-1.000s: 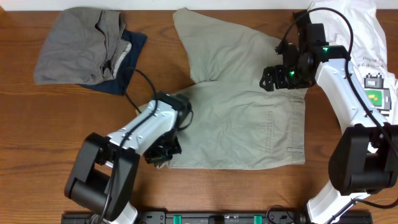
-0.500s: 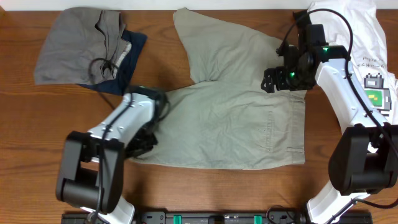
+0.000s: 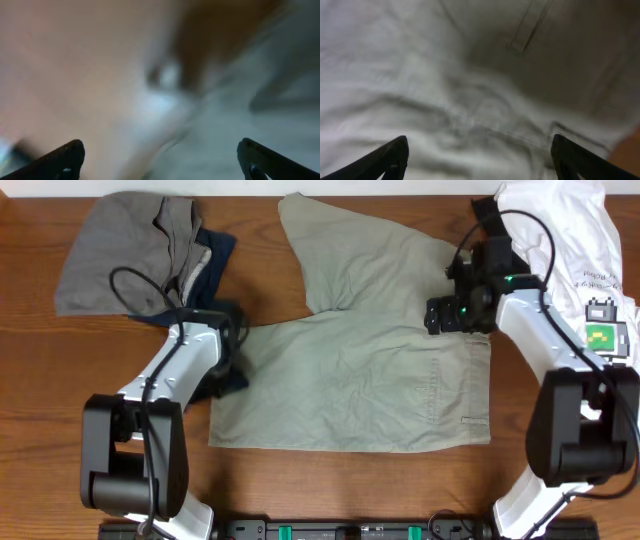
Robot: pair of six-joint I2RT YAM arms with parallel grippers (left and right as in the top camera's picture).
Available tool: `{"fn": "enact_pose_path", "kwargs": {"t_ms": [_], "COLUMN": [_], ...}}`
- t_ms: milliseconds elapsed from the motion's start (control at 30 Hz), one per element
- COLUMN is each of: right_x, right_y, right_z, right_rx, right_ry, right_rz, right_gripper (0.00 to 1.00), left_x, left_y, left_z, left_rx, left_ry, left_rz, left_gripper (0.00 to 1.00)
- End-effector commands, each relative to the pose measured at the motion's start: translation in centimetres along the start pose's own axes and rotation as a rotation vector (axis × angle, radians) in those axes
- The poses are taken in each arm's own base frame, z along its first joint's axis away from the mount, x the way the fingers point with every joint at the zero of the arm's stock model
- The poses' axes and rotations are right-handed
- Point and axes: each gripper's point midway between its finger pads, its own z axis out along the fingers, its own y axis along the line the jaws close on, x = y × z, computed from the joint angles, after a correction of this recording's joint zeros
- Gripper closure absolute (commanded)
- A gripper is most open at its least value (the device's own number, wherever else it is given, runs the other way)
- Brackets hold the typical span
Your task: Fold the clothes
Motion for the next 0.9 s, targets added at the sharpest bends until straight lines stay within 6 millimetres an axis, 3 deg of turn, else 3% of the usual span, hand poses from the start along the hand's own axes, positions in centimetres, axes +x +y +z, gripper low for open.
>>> {"fn": "enact_pose_path", "kwargs": {"t_ms": [0, 167, 367, 733, 867], "right_x": [0.3, 1.2, 3.8, 9.3, 8.5], "right_y": [-0.1, 0.1, 0.9, -2.4, -3.2], "right_z": [1.6, 3.7, 4.7, 4.2, 4.3], "right_rx": [0.021, 0.019, 0.020, 0.188, 0.184], "right_ry": [-0.010, 0.018, 0.119, 0.298, 0.270], "right_rz": [0.035, 0.036, 0.044, 0.126, 0.088], "right_gripper": [0.11, 0.11, 0.12, 0.05, 0.03], "left_x": [-2.2, -7.3, -11.0, -13.5, -13.5], "left_y": [-4.7, -9.3, -12.1, -14.4, -14.9], "left_z": [-1.8, -4.5, -6.8, -5.4, -5.0], "left_rx": [0.244, 0.461, 0.577, 0.612, 0.631], "left_ry": [-0.081, -0.303, -0.488, -0.569, -0.564], "left_rz": [0.184, 0.166, 0.215, 0.204, 0.211], "left_gripper": [0.02, 0.02, 0.02, 0.02, 0.02]}}
